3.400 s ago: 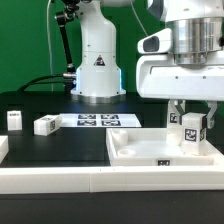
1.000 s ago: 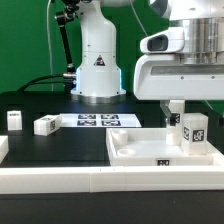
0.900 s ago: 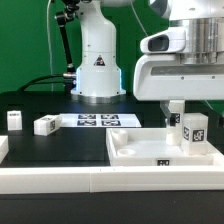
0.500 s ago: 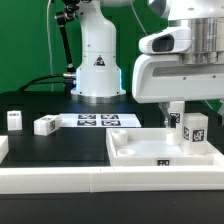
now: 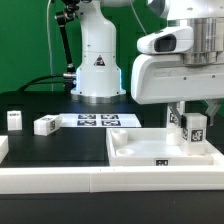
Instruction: Assemble square table
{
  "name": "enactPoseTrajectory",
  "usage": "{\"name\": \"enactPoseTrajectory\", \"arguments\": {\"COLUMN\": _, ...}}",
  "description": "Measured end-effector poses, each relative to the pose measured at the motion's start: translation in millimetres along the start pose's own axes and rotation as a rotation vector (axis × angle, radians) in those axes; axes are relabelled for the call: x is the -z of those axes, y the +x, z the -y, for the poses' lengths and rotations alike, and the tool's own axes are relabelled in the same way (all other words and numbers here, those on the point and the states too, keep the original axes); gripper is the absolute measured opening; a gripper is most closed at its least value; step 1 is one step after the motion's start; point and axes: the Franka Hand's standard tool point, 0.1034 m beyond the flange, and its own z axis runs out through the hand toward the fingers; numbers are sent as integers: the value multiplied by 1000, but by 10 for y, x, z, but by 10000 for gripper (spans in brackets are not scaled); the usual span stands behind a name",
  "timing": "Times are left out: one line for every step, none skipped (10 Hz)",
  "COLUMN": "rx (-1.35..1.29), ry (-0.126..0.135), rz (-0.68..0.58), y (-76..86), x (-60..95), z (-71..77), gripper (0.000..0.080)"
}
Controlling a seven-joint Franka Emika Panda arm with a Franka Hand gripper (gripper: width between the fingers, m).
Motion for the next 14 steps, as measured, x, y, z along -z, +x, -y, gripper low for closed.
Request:
{"name": "enactPoseTrajectory", "arguments": {"rx": -18, "ry": 0, "rz": 0, "y": 0, "x": 0, "z": 0, "gripper": 288}}
{"name": "enactPoseTrajectory", "arguments": {"rx": -21, "ry": 0, "rz": 0, "y": 0, "x": 0, "z": 0, "gripper": 288}}
{"name": "enactPoseTrajectory", "arguments": {"rx": -61, "ry": 0, "rz": 0, "y": 1, "x": 0, "z": 0, "gripper": 288}}
{"name": "enactPoseTrajectory", "arguments": {"rx": -188, "ry": 5, "rz": -4, "y": -1, "x": 2, "z": 2, "gripper": 288}}
{"name": "enactPoseTrajectory", "arguments": {"rx": -283, "ry": 3, "rz": -4, "y": -10, "x": -1, "z": 1, "gripper": 288}}
{"name": "enactPoseTrajectory", "arguments": {"rx": -368, "ry": -3, "rz": -7, "y": -17, "x": 1, "z": -26, "gripper": 288}}
{"name": "enactPoseTrajectory", "arguments": {"rx": -462, "ry": -15, "rz": -8, "y": -32, "x": 4, "z": -73, "gripper": 291}}
{"name": "enactPoseTrajectory", "arguments": {"rx": -533, "ry": -24, "rz": -10, "y": -46, "x": 6, "z": -113, "gripper": 291}}
{"name": "enactPoseTrajectory", "arguments": {"rx": -620, "ry": -33, "rz": -13, "y": -55, "x": 9, "z": -151, "gripper": 292}}
{"name": "enactPoseTrajectory", "arguments": {"rx": -664, "ry": -40, "rz": -12, "y": -61, "x": 12, "z": -182, "gripper": 294}}
{"name": "enactPoseTrajectory", "arguments": {"rx": -758, "ry": -48, "rz": -15, "y": -70, "x": 15, "z": -223, "gripper": 294}}
{"name": "enactPoseTrajectory", "arguments": {"rx": -822, "ry": -58, "rz": -19, "y": -81, "x": 20, "z": -268, "gripper": 296}}
{"name": "enactPoseTrajectory", "arguments": {"rx": -855, "ry": -66, "rz": -21, "y": -89, "x": 24, "z": -292, "gripper": 298}}
{"name": "enactPoseTrajectory", "arguments": {"rx": -922, "ry": -78, "rz": -17, "y": -109, "x": 27, "z": -324, "gripper": 298}}
